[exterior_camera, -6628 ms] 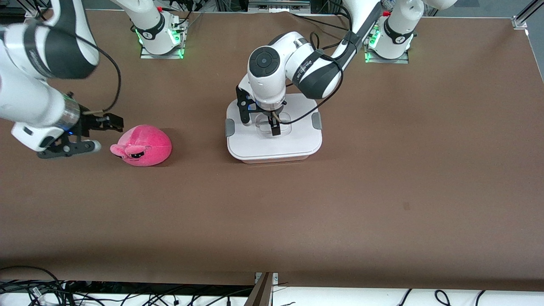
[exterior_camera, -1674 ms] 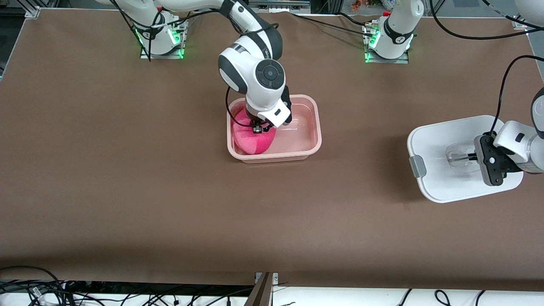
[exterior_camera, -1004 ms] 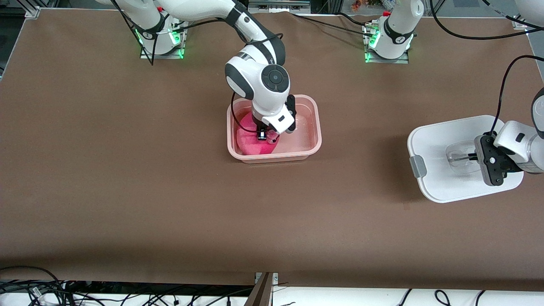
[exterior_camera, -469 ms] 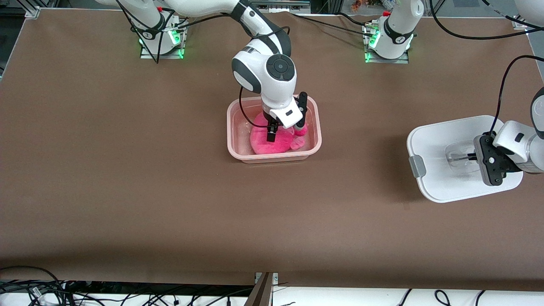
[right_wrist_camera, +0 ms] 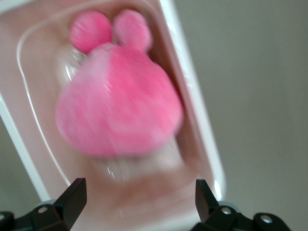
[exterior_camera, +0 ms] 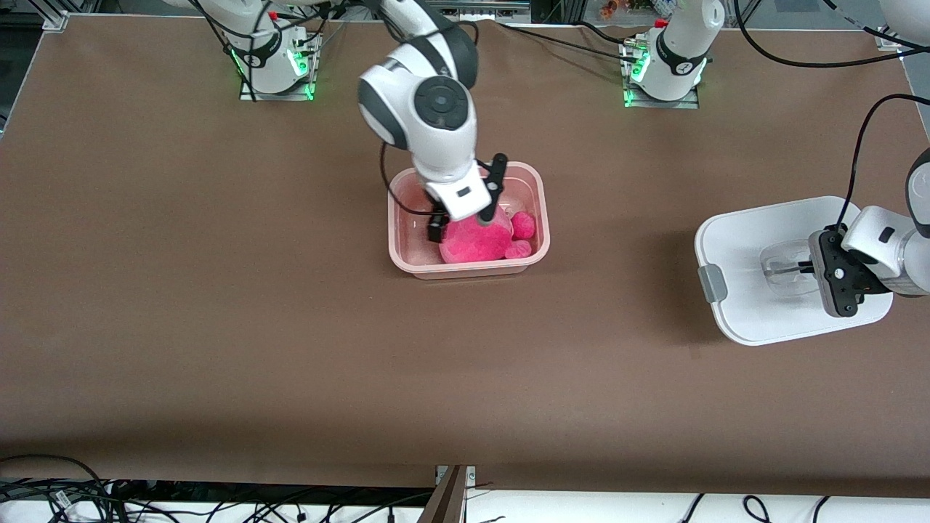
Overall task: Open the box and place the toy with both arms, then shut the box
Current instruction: 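Open the right gripper and withdraw it while the left gripper lifts the lid, then carry the lid over the box with the left gripper and lower it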
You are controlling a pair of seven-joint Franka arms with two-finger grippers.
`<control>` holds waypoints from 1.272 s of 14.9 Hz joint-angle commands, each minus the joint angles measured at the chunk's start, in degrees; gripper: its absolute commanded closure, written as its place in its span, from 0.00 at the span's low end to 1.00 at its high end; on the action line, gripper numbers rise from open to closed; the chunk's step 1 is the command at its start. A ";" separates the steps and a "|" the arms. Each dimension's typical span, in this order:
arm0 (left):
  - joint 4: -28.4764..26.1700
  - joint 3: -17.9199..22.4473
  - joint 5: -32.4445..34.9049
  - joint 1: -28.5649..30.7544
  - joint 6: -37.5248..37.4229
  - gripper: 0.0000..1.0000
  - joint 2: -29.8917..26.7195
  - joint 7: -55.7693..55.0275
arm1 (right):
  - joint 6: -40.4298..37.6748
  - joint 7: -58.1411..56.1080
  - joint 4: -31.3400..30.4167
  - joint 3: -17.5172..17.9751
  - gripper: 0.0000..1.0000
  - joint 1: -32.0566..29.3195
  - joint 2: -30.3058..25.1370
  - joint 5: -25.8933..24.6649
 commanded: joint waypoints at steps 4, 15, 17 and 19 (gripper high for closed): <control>-0.19 -4.22 1.43 -6.83 -0.31 1.00 -0.03 -0.64 | -4.89 -2.81 -0.30 -1.64 0.00 -20.56 -8.20 8.67; 0.43 -4.40 -5.15 -39.81 9.79 1.00 2.78 -37.28 | -22.46 21.58 -0.02 -7.27 0.00 -27.89 -22.69 8.86; 0.43 -4.40 -5.25 -43.24 13.22 1.00 4.62 -40.88 | -23.43 26.61 -3.44 -7.01 0.00 -27.80 -26.30 8.33; 0.51 -4.40 -5.25 -45.61 15.24 1.00 5.94 -43.53 | -22.38 26.89 -7.65 -7.01 0.00 -27.80 -28.33 7.11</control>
